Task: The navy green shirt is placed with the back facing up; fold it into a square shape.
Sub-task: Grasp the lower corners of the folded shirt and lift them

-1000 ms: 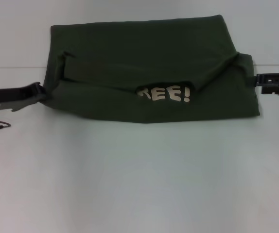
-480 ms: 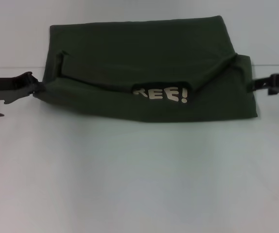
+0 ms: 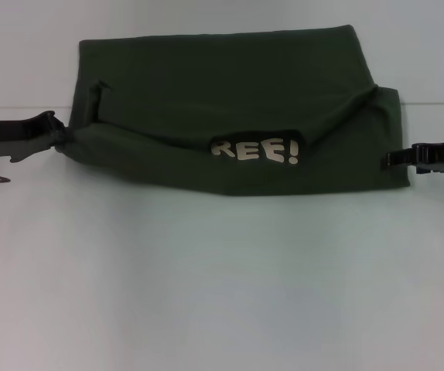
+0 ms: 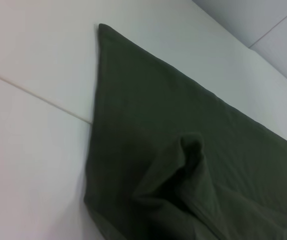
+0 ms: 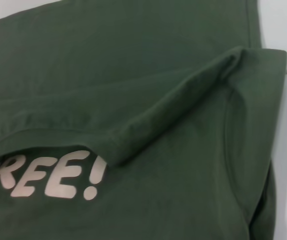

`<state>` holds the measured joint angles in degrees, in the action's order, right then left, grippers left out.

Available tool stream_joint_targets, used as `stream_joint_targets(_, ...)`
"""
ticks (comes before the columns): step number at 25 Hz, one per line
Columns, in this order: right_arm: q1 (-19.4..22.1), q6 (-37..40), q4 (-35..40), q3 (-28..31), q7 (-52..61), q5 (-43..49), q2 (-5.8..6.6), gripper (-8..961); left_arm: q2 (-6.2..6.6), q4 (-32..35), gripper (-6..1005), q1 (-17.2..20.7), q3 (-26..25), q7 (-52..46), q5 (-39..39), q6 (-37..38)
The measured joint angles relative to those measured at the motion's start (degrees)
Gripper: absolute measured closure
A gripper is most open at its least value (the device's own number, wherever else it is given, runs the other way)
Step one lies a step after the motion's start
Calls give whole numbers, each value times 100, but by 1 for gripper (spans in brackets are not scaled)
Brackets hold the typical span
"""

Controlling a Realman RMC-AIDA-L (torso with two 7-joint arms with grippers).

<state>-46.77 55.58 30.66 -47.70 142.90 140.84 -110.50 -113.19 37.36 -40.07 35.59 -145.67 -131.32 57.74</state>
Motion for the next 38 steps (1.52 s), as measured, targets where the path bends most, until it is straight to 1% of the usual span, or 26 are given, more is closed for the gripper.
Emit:
stream_joint_targets(3,-4,-178,-80,-24,1,2,-37,143,-14,0,999,-1,0,7,6,-7)
stream_joint_targets(8,-32,-415,-108,-73,-38,28,-167,143,-23,0,999,-1,1,9,11,-9)
stream_joint_targets(11,-89,-582,-187,-164,2,100,-207,144,-25,-1,999,7,1,11,11,-7)
stream_joint_targets(13,-150,-675,-306,-176,12,129,-209,144,-30,-1,999,12,1,12,15,-12)
stream_joint_targets(17,-254,-792,-498,-181,38,234,-210,203,-31,-1,999,16,1,18,27,-34)
stream_joint_targets(26,-265,-809,-442,-154,142,261,-218,293,-29,-1,999,34,2,22,37,-64)
stream_joint_targets(32,-262,-811,-440,-145,142,261,-210,517,-27,-1,998,35,1,22,37,-71)
stream_joint_targets(38,-259,-802,-439,-145,142,260,-202,765,-27,-1,998,32,9,33,36,-22)
